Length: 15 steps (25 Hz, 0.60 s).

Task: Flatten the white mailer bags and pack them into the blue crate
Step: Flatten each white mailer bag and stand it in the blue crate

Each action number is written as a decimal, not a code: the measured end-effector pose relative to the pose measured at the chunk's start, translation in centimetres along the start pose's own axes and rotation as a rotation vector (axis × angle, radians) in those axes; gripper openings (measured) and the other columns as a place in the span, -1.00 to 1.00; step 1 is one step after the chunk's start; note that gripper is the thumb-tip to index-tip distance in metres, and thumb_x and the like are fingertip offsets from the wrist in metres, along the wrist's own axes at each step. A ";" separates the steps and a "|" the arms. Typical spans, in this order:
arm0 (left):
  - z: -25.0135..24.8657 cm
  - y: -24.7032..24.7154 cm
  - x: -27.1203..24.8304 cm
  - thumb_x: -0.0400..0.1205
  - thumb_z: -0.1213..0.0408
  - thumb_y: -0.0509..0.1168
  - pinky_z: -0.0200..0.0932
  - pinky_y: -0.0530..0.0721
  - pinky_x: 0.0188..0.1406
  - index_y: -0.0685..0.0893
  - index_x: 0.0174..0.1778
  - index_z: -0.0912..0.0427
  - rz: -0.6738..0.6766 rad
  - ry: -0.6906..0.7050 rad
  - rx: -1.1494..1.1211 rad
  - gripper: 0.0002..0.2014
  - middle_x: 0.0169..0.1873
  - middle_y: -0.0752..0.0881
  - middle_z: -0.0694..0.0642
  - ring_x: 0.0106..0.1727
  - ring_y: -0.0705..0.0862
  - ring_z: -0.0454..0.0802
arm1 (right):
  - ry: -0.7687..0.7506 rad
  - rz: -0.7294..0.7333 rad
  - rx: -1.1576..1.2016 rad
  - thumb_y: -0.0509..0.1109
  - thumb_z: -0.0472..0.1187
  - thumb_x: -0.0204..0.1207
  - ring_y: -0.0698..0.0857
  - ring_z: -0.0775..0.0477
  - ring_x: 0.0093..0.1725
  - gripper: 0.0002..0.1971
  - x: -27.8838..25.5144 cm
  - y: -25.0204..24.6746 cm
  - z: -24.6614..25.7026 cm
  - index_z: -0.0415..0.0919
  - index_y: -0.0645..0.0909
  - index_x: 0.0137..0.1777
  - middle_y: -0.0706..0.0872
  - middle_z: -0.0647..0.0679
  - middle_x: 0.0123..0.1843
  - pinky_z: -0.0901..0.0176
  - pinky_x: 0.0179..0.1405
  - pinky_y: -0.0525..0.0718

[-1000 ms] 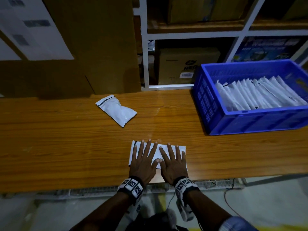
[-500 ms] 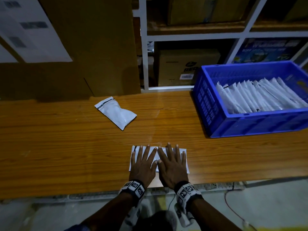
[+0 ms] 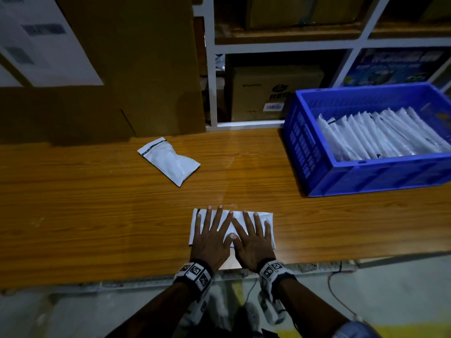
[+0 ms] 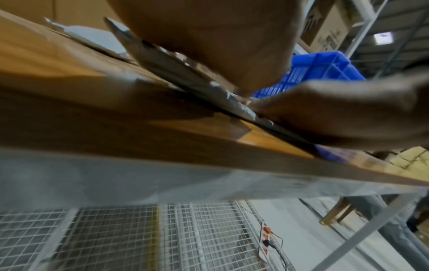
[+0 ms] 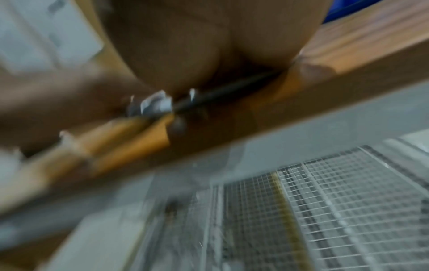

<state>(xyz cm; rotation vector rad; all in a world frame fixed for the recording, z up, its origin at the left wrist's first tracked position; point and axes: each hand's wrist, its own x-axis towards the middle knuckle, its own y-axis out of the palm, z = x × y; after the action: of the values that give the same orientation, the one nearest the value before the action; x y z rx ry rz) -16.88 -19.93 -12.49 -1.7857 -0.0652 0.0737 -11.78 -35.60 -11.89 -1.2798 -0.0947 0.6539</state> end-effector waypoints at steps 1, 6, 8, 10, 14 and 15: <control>0.0 0.3 -0.2 0.78 -0.13 -0.02 0.37 0.00 0.66 0.14 0.76 -0.11 0.001 0.003 -0.009 -0.41 0.77 0.01 0.03 0.78 -0.11 0.15 | -0.009 0.046 -0.003 -0.45 0.32 0.61 -0.47 -0.08 0.68 -0.40 0.1 -0.2 -0.1 0.35 -0.37 0.66 -0.47 0.11 0.69 -0.24 0.59 -0.49; -0.1 0.8 -0.7 0.75 -0.22 -0.11 0.37 -0.02 0.64 0.19 0.74 -0.16 0.052 -0.034 -0.004 -0.39 0.76 0.10 0.03 0.77 -0.03 0.17 | -0.051 0.010 0.078 -0.06 0.07 0.72 -0.39 -0.10 0.71 -0.40 -0.5 -2.2 -1.4 0.26 -0.17 0.72 -0.38 0.17 0.68 -0.17 0.63 -0.37; -0.2 0.7 -0.4 0.72 -0.23 -0.07 0.36 0.04 0.60 0.31 0.69 -0.17 0.082 -0.052 -0.029 -0.40 0.73 0.23 0.02 0.75 0.12 0.16 | -0.031 -0.090 0.022 -0.11 0.08 0.74 -0.44 -0.11 0.69 -0.43 -0.9 -2.7 -1.3 0.26 -0.16 0.72 -0.40 0.12 0.70 -0.18 0.62 -0.42; -0.3 0.8 -0.3 0.70 -0.23 -0.04 0.37 0.08 0.57 0.38 0.66 -0.15 0.089 -0.046 -0.031 -0.41 0.70 0.30 0.03 0.73 0.21 0.16 | -0.019 -0.076 -0.042 -0.19 0.13 0.73 -0.46 -0.11 0.68 -0.43 -0.9 -2.4 -1.0 0.28 -0.25 0.71 -0.46 0.07 0.71 -0.18 0.62 -0.45; 0.2 1.1 -0.4 0.75 -0.25 -0.16 0.37 0.05 0.58 0.33 0.69 -0.14 0.073 -0.029 -0.041 -0.39 0.72 0.25 0.03 0.74 0.15 0.16 | 0.006 -0.074 -0.092 -0.25 0.17 0.73 -0.35 -0.14 0.72 -0.43 -0.9 -0.6 -0.9 0.23 -0.22 0.72 -0.33 0.01 0.75 -0.24 0.65 -0.34; 0.2 1.2 -0.4 0.75 -0.25 -0.21 0.37 0.03 0.60 0.29 0.70 -0.14 0.070 -0.028 -0.042 -0.38 0.73 0.22 0.03 0.75 0.11 0.15 | 0.015 -0.080 -0.087 -0.24 0.17 0.73 -0.34 -0.13 0.72 -0.44 -0.8 -0.6 -1.0 0.23 -0.19 0.73 -0.29 0.01 0.76 -0.24 0.65 -0.32</control>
<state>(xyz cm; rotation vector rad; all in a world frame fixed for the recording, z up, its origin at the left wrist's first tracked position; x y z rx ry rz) -17.29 -20.00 -13.67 -1.8292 -0.0246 0.1479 -11.82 -36.91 -11.44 -1.3578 -0.1627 0.5760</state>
